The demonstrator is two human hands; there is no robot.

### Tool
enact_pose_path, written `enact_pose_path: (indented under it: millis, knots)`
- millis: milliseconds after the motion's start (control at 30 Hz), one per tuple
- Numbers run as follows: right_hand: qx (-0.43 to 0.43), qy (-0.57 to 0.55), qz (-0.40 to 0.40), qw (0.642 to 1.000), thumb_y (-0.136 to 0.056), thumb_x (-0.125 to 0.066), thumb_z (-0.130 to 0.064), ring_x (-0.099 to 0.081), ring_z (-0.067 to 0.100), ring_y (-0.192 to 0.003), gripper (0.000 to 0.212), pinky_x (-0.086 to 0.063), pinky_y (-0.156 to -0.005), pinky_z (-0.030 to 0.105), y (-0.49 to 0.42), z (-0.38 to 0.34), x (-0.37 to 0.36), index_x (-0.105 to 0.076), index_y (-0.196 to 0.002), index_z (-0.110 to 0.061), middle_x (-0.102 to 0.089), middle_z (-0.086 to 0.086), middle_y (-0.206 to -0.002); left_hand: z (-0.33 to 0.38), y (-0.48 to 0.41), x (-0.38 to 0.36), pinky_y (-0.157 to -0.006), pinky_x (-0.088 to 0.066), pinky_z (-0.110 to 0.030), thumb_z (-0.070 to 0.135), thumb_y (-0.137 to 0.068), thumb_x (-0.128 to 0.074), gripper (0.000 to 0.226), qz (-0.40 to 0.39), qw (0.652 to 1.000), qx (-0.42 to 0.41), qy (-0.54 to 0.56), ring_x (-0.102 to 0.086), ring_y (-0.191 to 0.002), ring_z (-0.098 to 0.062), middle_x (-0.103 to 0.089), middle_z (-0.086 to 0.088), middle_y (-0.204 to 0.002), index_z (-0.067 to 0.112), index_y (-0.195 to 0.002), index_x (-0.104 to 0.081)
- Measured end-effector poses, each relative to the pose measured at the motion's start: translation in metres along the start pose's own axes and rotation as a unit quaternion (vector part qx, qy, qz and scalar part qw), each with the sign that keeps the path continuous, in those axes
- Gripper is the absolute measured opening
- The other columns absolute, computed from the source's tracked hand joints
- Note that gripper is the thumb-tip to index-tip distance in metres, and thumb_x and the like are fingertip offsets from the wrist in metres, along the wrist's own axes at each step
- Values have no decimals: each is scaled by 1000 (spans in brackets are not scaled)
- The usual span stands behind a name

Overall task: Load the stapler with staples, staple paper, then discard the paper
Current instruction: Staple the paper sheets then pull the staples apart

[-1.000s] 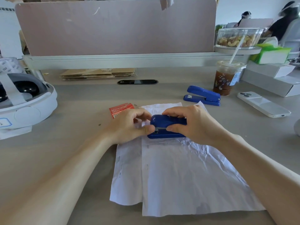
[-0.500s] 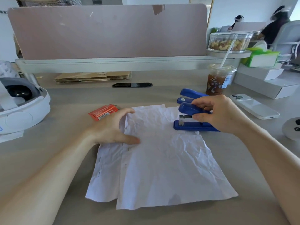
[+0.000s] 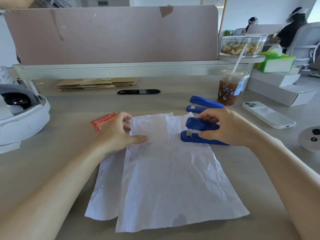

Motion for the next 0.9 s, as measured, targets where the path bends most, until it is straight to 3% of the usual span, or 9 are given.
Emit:
enact_pose_path:
  millis: [67, 167, 267, 367, 500, 600, 733, 800, 900]
  knots:
    - [4, 37, -29, 999, -76, -77, -29, -59, 20, -77, 24, -45, -69, 31, -1, -1, -6, -63, -93, -17, -65, 1, -84, 1, -1, -3, -79, -50, -29, 32, -56, -93, 77, -33, 997, 16, 66, -64, -92, -13, -68, 1, -98, 26, -119, -49]
    - [13, 45, -26, 999, -81, -74, -26, -49, 12, -62, 20, -35, -56, 23, 0, -3, -8, -54, -77, -21, -55, -6, -69, 4, 1, -6, -84, -48, -31, 28, -60, -91, 75, -34, 995, 13, 93, -66, -90, -14, -72, -3, -93, 24, -121, -49]
    - [20, 45, -24, 998, -82, -73, -24, -45, 7, -59, 20, -31, -55, 21, 1, -4, -8, -57, -80, -13, -51, -8, -66, 6, 4, -1, -91, -51, -41, 51, -55, -89, 83, 25, 999, -1, -33, -60, -104, -15, -61, 6, -114, 31, -124, -46]
    - [30, 36, -29, 998, -81, -73, -23, -47, 9, -61, 19, -35, -57, 22, 0, -5, -8, -60, -84, -10, -56, -4, -70, 9, 8, -8, -101, -46, -44, 72, -44, -81, 104, -50, 993, 3, -109, -50, -124, -16, -50, 7, -138, 36, -133, -41]
    - [40, 24, -27, 999, -80, -74, -22, -52, 19, -67, 19, -40, -63, 29, 1, -4, -7, -60, -84, -10, -60, 2, -75, 40, -5, -16, -107, -38, -43, 76, -54, -74, 107, -71, 975, -54, -203, -39, -136, -19, -40, 8, -151, 30, -144, -36]
    - [47, 25, -20, 998, -80, -74, -23, -47, 17, -63, 20, -38, -61, 30, 0, -2, -7, -58, -80, -10, -57, 2, -72, 59, -20, -38, -102, -38, -40, 77, -59, -70, 103, -134, 952, -49, -272, -46, -129, -21, -44, 9, -145, 32, -145, -34]
    - [52, 19, -23, 998, -80, -73, -22, -45, 16, -62, 21, -35, -60, 28, 1, -1, -7, -56, -78, -10, -55, 1, -70, 61, -38, -53, -104, -38, -50, 86, -49, -65, 104, -186, 915, -7, -357, -49, -121, -24, -46, 5, -131, 33, -135, -45]
    - [52, 11, -15, 998, -80, -73, -21, -47, 17, -64, 20, -36, -61, 27, 1, 0, -5, -58, -82, -9, -57, 2, -74, 63, -47, -52, -89, -45, -39, 80, -49, -72, 91, -196, 917, 6, -348, -54, -101, -22, -52, 3, -112, 22, -116, -56]
    - [55, -4, 14, 998, -80, -73, -22, -52, 21, -69, 19, -39, -64, 30, 1, 3, 2, -59, -86, -11, -61, 5, -79, 67, -53, -49, -63, -33, -32, 59, -62, -82, 55, -181, 942, -17, -283, -49, -72, -22, -52, -1, -79, 13, -75, -54]
Point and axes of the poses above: each hand's wrist, its own y-axis away from the middle knuckle, its own x-axis out of the back of the hand, z = x × y, the point moved 6 cm from there along -y, towards the middle knuckle
